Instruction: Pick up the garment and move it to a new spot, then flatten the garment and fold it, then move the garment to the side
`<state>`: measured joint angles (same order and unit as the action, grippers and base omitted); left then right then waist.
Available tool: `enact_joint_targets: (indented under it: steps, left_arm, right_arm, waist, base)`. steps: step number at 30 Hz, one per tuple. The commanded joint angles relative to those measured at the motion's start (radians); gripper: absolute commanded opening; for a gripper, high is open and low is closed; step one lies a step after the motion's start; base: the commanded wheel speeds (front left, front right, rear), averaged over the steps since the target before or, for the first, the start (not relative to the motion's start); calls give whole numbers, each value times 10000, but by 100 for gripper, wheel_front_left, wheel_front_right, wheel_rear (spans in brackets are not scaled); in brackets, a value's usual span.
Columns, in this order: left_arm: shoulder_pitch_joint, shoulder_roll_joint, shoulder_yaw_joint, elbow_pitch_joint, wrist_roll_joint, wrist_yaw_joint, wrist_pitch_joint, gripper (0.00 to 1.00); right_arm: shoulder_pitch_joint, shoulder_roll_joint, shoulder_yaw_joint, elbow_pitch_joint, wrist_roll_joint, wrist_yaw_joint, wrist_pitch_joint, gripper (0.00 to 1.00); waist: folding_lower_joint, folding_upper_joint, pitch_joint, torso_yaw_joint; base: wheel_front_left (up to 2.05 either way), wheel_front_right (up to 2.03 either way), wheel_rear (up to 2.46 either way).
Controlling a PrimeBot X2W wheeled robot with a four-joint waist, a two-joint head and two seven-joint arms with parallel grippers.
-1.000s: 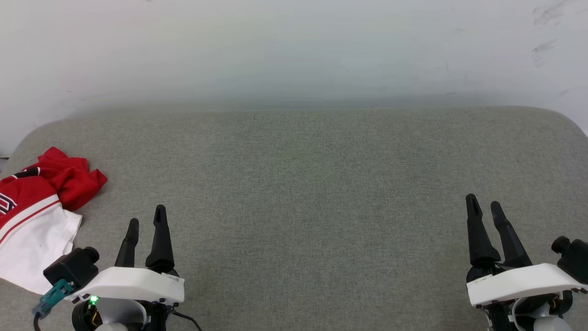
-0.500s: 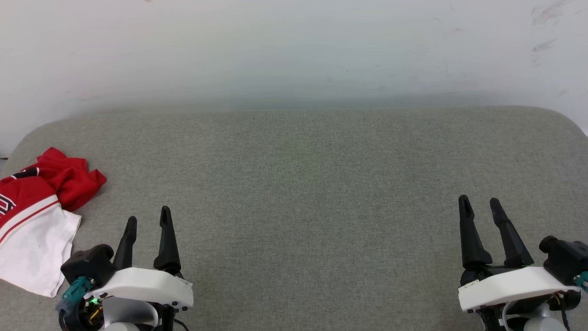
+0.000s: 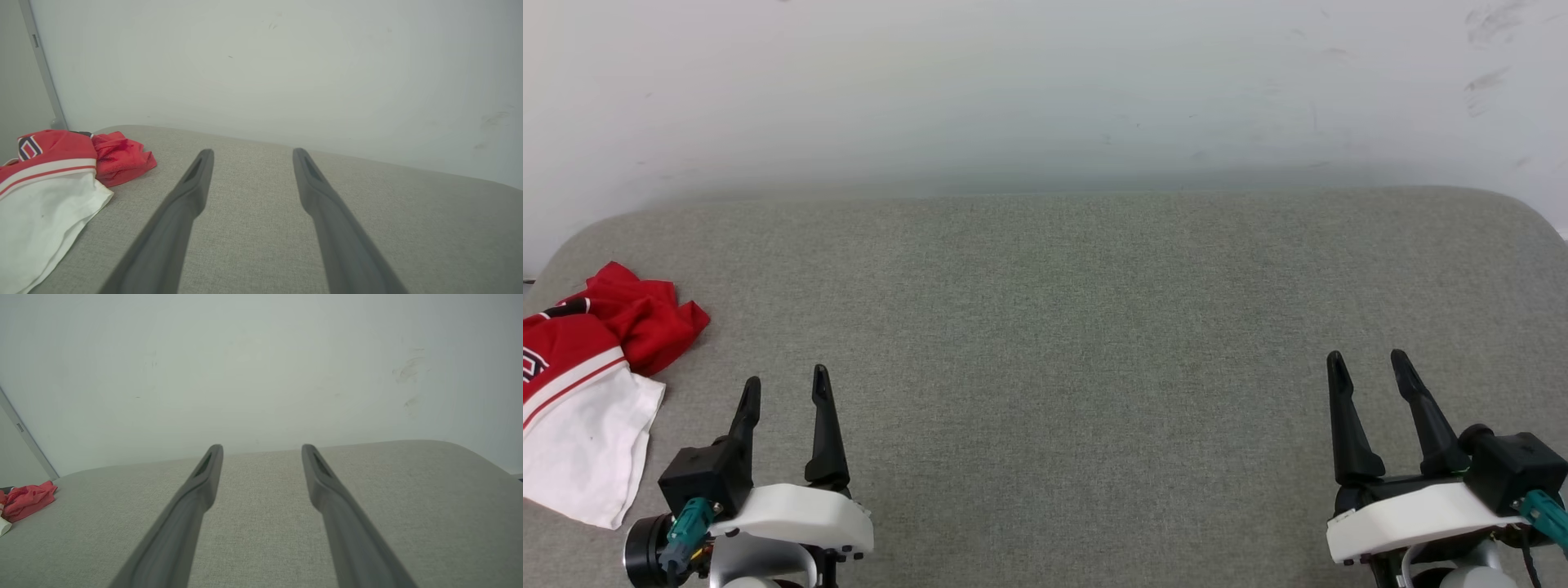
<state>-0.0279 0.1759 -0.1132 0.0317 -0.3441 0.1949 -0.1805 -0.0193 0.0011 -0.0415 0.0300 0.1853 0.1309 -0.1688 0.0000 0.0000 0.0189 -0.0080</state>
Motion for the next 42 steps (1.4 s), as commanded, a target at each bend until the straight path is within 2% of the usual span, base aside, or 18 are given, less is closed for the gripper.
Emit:
enact_joint_targets:
  steps: [1,9,18,42]
  left_arm:
    - [37,82,-42,-126,256,74,-109,100]
    - [93,69,-56,-259,766,85,-264,100]
    - [182,-59,110,-379,1398,-112,-459,100]
    - [415,-1112,1649,215,2453,-1897,-865,100]
  right_arm:
    - [36,-13,40,-135,-287,-3,-115,100]
    - [78,-13,103,-191,-850,-3,-296,100]
    - [153,-14,190,-217,-1329,-3,-514,100]
    - [336,-13,27,127,-1147,-5,-975,100]
  waist:
    - [0,0,3,-2]
    - [0,0,13,-2]
    - [0,0,-16,-1]
    - [0,0,-24,-19]
  base:
    - [0,0,0]
    - [0,0,0]
    - [0,0,0]
    - [0,0,0]
